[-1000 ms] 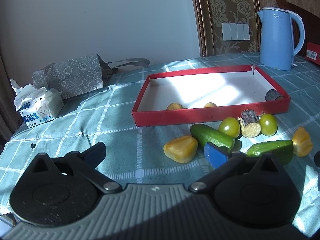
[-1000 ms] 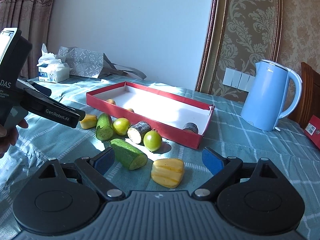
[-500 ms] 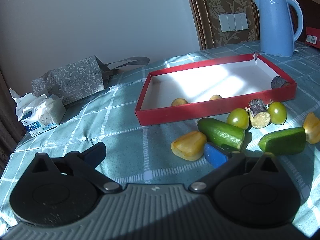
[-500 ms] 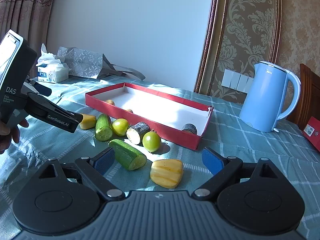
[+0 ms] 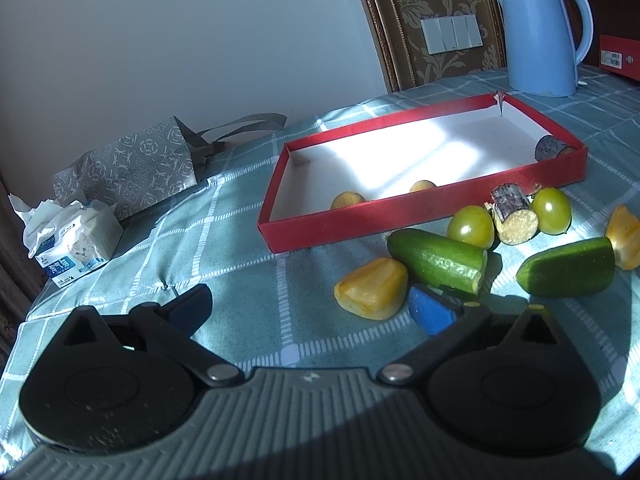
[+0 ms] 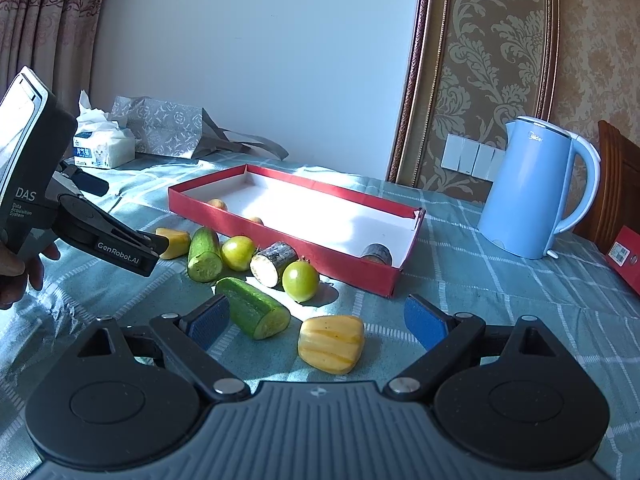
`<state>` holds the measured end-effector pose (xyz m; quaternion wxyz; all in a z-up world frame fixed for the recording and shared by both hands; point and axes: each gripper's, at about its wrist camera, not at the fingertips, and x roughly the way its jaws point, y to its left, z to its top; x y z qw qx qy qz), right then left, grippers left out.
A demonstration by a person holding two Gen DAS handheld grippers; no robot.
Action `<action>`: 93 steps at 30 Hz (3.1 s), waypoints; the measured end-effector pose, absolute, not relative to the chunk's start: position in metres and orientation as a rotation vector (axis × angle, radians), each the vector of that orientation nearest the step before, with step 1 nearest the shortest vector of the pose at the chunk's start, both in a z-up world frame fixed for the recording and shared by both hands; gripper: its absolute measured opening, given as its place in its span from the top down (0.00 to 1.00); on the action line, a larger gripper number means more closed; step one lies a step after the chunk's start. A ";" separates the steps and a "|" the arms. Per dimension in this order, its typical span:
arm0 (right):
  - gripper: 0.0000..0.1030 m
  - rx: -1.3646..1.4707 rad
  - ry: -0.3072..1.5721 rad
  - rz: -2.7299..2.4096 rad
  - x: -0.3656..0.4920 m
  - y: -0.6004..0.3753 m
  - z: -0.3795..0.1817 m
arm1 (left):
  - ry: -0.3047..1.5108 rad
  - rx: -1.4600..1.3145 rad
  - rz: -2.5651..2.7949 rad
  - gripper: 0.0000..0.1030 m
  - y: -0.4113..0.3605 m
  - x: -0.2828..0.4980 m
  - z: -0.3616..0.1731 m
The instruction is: Organize fruits
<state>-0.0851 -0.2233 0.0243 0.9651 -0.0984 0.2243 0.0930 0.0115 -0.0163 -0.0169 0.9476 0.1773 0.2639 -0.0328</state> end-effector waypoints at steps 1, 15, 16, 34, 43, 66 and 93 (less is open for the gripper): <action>0.08 -0.200 0.454 0.188 -0.085 -0.223 0.024 | 0.546 0.355 -0.070 0.00 -0.016 0.012 -0.017; 0.08 -0.198 0.457 0.185 -0.085 -0.224 0.024 | 0.559 0.355 -0.109 0.00 -0.013 0.021 -0.016; 0.08 -0.198 0.457 0.185 -0.085 -0.224 0.024 | 0.563 0.360 -0.118 0.00 -0.013 0.022 -0.017; 0.08 -0.194 0.472 0.183 -0.082 -0.224 0.023 | 0.644 0.446 -0.290 0.08 -0.018 0.051 -0.026; 0.08 -0.178 0.483 0.176 -0.081 -0.229 0.021 | 0.727 0.358 -0.355 0.27 -0.008 0.063 -0.022; 0.19 -0.195 0.506 0.174 -0.073 -0.241 0.015 | 0.675 0.191 -0.312 0.58 0.001 0.034 -0.004; 0.54 -0.148 0.629 0.238 -0.039 -0.245 -0.007 | 0.595 0.204 -0.269 0.58 -0.006 0.003 0.013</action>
